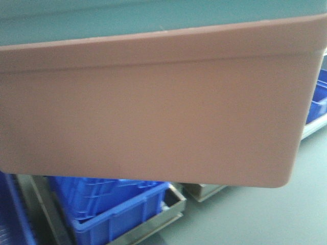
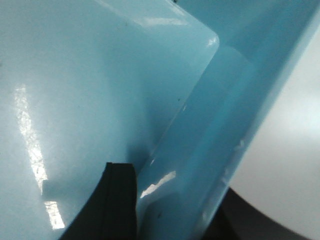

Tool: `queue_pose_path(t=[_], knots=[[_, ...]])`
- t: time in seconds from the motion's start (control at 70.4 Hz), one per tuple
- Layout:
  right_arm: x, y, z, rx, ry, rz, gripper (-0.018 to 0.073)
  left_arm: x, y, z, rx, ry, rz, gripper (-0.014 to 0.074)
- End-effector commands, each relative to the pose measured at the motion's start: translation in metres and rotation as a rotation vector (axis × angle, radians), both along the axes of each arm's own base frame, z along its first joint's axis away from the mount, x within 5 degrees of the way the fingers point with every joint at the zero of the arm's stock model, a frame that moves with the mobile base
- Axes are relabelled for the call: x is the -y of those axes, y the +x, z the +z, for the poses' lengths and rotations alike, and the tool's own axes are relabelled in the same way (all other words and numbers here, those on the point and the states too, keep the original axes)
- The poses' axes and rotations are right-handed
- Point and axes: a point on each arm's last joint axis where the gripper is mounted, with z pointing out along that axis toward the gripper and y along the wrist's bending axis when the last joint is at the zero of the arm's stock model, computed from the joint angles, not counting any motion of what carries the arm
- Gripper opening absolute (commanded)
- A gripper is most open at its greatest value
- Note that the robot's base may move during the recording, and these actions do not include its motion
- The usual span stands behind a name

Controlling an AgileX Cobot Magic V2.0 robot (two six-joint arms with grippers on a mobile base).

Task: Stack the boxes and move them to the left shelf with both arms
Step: 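Hold the stacked bins above the shelf rack as the base approaches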

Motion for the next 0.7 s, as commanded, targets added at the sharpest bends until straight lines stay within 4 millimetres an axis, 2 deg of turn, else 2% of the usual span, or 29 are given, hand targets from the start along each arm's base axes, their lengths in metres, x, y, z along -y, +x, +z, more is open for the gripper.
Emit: queue_pose_path(t=[0.0,0.682], knots=[[-0.0264,-0.0072,0.0335,0.165,0.273,0.193,0.0037,0.0261,-0.0063,0.0502,0.243,-0.293,-0.175,-0.0003],[-0.0263,-0.0073,0.0334,0.164,0.272,0.193,0.0037,0.0261,-0.0063,0.0502,0.243,-0.293,-0.175,-0.0003]])
